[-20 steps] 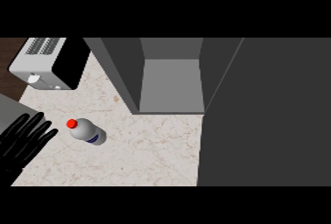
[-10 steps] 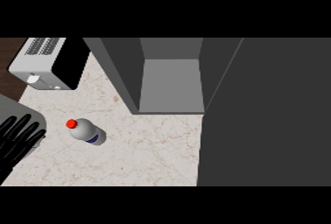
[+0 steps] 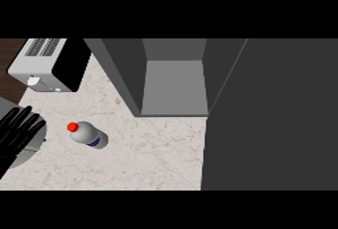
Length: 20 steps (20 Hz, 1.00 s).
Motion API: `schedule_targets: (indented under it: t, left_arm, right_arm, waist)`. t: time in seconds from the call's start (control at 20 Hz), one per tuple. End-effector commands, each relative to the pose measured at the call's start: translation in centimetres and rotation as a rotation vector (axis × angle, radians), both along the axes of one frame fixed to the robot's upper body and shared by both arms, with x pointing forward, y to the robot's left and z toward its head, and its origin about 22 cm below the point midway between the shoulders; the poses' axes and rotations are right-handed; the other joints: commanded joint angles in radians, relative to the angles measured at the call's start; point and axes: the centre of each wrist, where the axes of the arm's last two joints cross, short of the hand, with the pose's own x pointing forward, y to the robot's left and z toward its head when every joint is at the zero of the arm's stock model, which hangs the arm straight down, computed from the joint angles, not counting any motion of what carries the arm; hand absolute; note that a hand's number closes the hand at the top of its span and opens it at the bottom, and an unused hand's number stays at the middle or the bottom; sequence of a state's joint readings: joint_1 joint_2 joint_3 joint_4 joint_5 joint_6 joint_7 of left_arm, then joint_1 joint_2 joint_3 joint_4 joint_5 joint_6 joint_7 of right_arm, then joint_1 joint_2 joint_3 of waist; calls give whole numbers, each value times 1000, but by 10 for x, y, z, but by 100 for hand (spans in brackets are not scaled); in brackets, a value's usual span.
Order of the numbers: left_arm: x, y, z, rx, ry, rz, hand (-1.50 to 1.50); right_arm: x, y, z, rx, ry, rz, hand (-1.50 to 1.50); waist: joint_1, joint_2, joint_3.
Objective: Pick up the bottled water, place it into the cabinet and close the cabinet
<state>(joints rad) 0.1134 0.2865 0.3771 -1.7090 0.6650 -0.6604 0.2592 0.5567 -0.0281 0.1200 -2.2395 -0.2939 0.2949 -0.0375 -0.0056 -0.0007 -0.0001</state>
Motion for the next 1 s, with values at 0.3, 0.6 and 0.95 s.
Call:
schedule_targets:
  t: [0.3, 0.6, 0.95]
  left_arm:
    - [40, 13, -44, 69, 22, -11, -150]
    - [36, 22, -82, 97, 51, 3, -150]
    - [65, 28, -109, 59, 135, 25, -150]
  right_arm:
    - [-5, 6, -2, 7, 7, 8, -150]
    - [-14, -6, -12, -13, -5, 13, -150]
    - [-10, 16, -19, 13, -15, 29, -150]
  waist:
    - [-5, 1, 0]
    - [-7, 1, -1]
    - [-13, 3, -1]
